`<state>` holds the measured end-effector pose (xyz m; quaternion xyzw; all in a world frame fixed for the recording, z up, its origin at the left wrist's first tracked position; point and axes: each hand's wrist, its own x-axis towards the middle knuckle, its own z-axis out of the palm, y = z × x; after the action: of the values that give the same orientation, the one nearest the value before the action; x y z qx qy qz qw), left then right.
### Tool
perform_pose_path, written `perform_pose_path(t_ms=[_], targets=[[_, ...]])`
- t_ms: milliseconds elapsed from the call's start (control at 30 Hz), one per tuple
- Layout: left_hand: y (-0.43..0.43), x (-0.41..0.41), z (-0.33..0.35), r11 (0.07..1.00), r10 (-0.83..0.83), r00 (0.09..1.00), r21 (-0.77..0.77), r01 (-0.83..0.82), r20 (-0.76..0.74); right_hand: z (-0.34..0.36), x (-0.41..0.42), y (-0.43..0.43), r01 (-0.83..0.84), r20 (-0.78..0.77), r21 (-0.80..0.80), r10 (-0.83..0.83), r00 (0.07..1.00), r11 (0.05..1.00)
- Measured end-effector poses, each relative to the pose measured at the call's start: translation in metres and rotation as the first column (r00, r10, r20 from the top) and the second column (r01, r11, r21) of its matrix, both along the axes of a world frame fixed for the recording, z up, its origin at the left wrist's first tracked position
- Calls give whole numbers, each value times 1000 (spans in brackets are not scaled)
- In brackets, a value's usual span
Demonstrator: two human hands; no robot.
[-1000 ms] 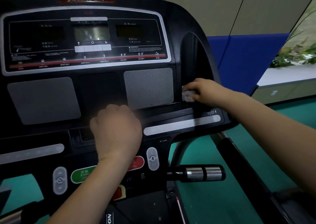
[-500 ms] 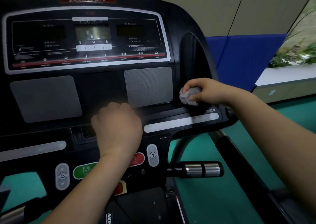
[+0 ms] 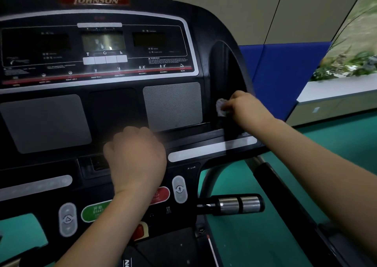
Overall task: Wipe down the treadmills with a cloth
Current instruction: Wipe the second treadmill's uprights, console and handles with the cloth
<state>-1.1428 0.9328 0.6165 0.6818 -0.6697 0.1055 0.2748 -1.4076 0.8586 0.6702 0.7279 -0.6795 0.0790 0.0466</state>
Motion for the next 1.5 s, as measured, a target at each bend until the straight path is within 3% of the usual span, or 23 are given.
perform_pose_path(t_ms=[33,100,200,400,467,567,633,700,833,967,1033,1100,1200,1267,1333,1500], targets=[[0,0,0,1000,1,1000,0,-1,3,2,3,-4,38,8,62,-38,999,997],[-1,-1,0,1000,4,1000,3,-4,9,9,5,-10,48,179,117,-69,981,992],[0,-1,0,1000,6,1000,4,-6,13,15,7,-5,-34,381,164,-31,924,986],[-1,-1,-1,1000,5,1000,-6,-5,17,23,10,21,-207,539,232,52,841,950],[-2,-1,-1,1000,1,1000,1,-1,15,18,9,19,-134,474,174,36,880,975],[-2,0,-1,1000,-1,1000,4,1,4,18,16,-1,48,157,186,-78,985,981],[-1,0,-1,1000,0,1000,3,0,3,24,24,-8,200,-45,258,-195,980,945],[-2,0,-1,1000,-5,1000,2,5,0,29,29,-5,301,-116,254,-280,953,919],[-1,1,-1,1000,1,1000,-11,-1,-7,23,31,-5,261,-95,171,-247,964,950],[-1,0,-1,1000,-3,1000,-2,3,-4,8,34,1,133,214,149,-163,963,980],[-1,0,0,1000,-3,1000,10,3,-6,3,40,10,98,293,117,-128,947,988],[-1,-1,1,1000,-5,1000,16,5,0,-3,46,24,111,305,11,-109,946,994],[0,-1,2,1000,-10,1000,20,10,3,-13,66,58,56,547,-211,70,834,976],[0,0,2,1000,-12,1000,21,11,9,-27,87,78,-110,514,-332,277,812,937],[1,0,2,1000,-10,1000,19,9,26,-43,98,84,-210,412,-371,362,836,905],[2,-2,3,999,-5,1000,52,4,18,-55,52,74,-67,420,-460,284,862,885]])
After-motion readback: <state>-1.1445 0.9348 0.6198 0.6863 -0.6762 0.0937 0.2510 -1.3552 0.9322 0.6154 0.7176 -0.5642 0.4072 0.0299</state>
